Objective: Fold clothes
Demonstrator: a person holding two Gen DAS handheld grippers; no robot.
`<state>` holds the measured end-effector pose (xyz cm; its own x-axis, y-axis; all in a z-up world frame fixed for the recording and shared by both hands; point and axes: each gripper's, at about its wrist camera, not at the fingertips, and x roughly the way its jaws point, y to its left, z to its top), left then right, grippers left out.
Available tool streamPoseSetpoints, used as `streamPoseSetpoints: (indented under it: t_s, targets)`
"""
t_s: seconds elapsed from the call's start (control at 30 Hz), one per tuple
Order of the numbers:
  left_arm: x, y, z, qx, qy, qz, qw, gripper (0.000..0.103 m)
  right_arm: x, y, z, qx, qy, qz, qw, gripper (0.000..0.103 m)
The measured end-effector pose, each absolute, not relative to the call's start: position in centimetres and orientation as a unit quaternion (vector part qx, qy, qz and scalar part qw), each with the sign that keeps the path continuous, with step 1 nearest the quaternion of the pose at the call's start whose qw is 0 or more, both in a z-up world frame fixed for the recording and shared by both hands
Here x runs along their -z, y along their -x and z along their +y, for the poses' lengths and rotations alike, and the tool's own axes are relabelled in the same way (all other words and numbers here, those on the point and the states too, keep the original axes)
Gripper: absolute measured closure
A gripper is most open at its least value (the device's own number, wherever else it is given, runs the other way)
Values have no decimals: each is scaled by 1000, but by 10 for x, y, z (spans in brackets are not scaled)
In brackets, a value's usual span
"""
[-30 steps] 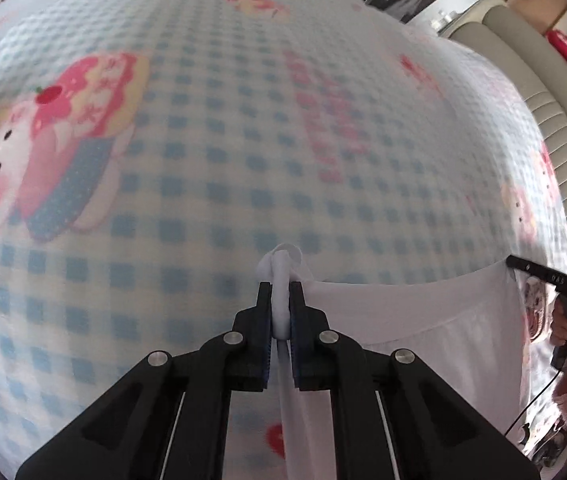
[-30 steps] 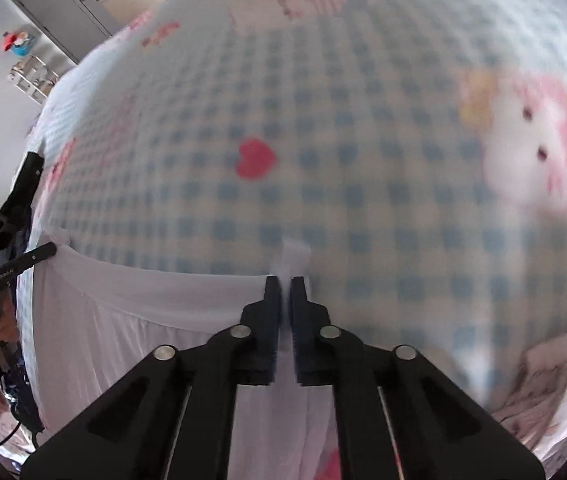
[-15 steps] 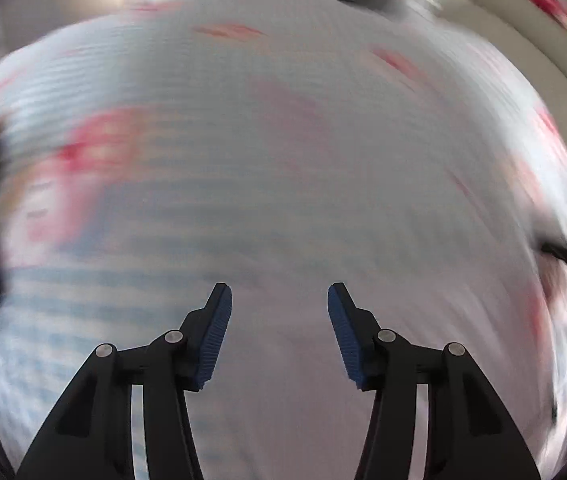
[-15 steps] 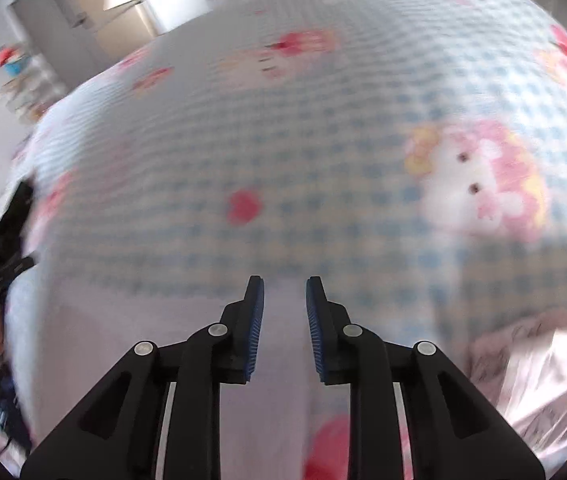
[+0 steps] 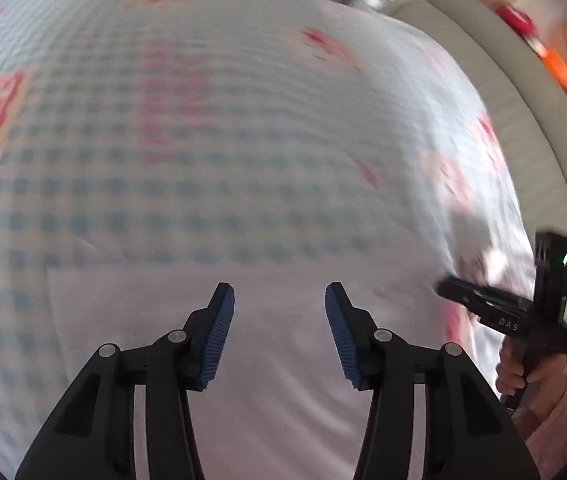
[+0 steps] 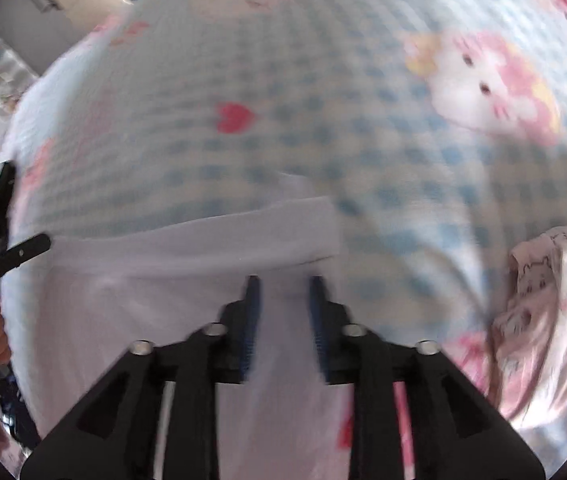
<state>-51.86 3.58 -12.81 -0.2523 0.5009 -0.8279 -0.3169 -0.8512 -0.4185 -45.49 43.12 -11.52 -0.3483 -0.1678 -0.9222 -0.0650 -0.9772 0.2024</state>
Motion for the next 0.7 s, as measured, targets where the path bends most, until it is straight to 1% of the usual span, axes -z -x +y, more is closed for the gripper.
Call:
streamPoseSetpoints:
  t_s: [0.03,0.13,0.27,0.37,0.43,0.57,0.63,0.7]
  targets:
    - [121,502,45,-786,553,-66,266,53,105,444,420,820,-563,-94,42,70]
    - [119,452,62,-775,578,-21,255,53,105,418,374,815,-575,-60,47,66]
    - [157,410,72,-758,613,13,221,53,109,385,311,803,-594,-13,49,65]
    - [171,386,81,-755,625,53,191,53,135,351,303,783,-621,0,39,65]
    - [173,373,86,-748,634,93,171,53,139,337,308,784,-620,-12,26,65]
    - [147,346,74,-775,608,54,162,53,131,317,309,797,-604,-18,11,65]
    - [155,333,67,-769,615,18,174,53,125,304,307,802,-597,-27,5,65]
    - [169,324,68,-764,622,28,170,53,127,289,296,803,-595,-41,3,65]
